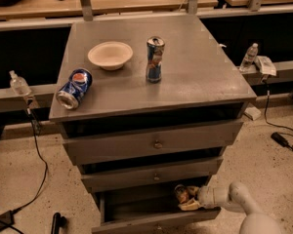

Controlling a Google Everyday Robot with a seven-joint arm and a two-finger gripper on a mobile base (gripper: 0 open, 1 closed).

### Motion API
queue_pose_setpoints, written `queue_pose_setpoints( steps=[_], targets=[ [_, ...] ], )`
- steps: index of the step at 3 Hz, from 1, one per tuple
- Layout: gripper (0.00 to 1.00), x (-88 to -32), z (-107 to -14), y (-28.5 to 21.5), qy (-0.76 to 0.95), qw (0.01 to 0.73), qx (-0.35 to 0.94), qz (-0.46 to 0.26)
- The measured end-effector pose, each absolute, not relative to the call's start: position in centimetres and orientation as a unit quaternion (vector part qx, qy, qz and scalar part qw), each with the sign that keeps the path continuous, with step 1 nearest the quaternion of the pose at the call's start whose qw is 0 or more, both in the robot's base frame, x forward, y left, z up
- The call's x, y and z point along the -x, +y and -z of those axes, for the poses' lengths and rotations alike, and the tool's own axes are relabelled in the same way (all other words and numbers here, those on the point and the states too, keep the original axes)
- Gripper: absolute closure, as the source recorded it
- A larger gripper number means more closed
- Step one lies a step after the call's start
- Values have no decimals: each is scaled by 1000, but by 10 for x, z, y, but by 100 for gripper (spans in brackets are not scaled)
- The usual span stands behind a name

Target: Place orange can into bottom drawer

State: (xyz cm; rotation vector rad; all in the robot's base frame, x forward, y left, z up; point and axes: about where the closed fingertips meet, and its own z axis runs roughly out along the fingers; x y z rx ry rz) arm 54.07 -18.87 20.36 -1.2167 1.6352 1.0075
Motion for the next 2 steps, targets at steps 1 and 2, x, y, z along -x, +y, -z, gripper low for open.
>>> queue_pose_setpoints(
  steps=[1,2],
  targets=[
    [100,-549,-203,-191,654,422,483,-401],
    [100,-559,-200,-192,659,418,479,-402]
  ],
)
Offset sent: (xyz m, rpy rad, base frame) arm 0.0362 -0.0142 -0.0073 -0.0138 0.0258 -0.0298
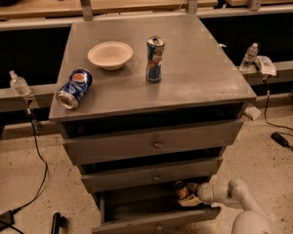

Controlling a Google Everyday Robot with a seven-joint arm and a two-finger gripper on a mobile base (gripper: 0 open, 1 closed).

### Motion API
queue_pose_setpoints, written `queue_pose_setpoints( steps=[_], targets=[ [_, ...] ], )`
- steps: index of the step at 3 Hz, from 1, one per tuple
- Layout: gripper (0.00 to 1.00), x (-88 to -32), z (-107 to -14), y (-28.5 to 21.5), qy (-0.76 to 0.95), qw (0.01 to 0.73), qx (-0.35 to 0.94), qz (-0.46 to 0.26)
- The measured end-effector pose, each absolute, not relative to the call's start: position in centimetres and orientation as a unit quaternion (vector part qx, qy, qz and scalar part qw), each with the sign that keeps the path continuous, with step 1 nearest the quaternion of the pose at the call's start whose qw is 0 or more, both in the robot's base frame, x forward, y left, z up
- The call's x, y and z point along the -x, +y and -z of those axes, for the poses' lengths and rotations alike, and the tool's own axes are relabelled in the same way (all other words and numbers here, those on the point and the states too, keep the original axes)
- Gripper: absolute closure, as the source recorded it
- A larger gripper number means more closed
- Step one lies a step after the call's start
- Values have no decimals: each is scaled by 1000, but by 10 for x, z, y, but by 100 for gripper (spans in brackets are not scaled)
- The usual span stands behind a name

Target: Place orange can into bottom drawer

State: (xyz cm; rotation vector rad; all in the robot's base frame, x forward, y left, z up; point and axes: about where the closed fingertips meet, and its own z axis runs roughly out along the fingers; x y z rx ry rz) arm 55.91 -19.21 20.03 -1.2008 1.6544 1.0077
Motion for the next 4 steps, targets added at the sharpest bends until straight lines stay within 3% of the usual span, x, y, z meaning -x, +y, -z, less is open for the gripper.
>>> queue_pose_setpoints(
  steps=[2,3,4],
  targets=[
    [100,-572,-190,-194,671,415,464,-404],
    [77,-576,-186,-194,676,413,460,-402],
    [46,-578,-185,-195,678,412,458,-401]
  ],
)
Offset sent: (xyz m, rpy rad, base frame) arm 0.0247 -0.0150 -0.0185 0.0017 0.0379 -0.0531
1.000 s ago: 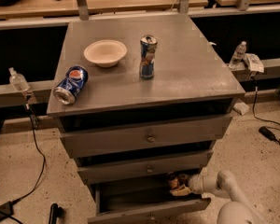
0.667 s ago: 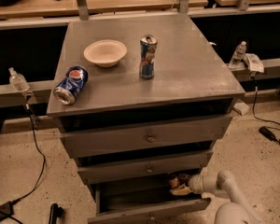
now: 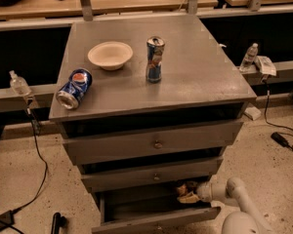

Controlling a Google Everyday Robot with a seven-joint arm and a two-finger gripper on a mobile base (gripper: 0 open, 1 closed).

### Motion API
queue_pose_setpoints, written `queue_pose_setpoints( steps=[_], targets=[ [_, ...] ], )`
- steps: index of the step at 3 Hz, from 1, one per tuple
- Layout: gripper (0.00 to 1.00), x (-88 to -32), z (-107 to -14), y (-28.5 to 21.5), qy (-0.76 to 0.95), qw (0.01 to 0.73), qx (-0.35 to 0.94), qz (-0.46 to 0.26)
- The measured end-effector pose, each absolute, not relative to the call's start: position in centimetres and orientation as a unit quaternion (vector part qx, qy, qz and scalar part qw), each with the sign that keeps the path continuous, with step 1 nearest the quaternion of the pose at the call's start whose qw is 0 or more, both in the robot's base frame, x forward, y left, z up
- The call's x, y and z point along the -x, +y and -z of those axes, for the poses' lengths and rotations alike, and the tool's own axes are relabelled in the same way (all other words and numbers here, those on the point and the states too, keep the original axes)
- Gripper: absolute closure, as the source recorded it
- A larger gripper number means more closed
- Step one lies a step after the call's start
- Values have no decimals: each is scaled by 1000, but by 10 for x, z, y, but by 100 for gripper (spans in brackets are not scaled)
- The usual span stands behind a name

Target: Place orange can into bottom drawer

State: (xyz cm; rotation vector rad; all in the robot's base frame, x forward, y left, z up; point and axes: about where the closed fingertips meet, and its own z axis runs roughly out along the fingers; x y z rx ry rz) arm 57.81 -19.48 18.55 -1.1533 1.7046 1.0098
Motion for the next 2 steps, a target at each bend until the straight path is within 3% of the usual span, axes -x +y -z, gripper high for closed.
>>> queue_pose_setpoints(
  steps=[1,2],
  targets=[
    [15,-578,-186,-195,678,410,458,-402],
    [0,-579,-187,-194,678,409,459,-404]
  ],
)
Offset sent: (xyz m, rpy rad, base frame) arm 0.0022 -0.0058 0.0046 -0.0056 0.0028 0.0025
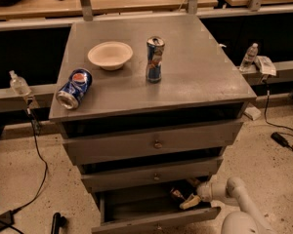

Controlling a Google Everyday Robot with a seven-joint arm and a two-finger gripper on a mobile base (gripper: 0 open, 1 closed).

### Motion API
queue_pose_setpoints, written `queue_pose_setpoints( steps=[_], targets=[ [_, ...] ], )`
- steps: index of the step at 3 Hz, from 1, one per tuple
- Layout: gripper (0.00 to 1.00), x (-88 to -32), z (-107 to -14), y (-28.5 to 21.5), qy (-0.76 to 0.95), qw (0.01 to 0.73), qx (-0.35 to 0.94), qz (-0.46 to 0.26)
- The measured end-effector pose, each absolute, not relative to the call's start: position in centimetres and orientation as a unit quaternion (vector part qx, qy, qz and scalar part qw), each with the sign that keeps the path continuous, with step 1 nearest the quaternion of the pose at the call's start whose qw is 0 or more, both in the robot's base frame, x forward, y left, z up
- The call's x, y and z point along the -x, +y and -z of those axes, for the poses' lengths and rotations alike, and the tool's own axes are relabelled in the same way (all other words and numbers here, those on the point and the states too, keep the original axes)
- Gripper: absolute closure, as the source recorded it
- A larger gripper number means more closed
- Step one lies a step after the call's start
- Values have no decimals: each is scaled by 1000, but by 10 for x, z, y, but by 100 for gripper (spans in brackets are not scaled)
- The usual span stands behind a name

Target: Place orange can into bottom drawer

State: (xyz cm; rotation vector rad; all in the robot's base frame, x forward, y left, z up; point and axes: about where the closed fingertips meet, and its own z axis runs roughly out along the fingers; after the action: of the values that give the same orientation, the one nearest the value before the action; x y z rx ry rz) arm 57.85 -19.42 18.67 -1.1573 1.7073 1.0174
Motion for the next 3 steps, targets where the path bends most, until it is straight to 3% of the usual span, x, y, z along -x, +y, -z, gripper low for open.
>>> queue_pose_setpoints(
  steps=[3],
  targets=[
    [0,-570,-212,-203,659,429,456,-416]
  ],
)
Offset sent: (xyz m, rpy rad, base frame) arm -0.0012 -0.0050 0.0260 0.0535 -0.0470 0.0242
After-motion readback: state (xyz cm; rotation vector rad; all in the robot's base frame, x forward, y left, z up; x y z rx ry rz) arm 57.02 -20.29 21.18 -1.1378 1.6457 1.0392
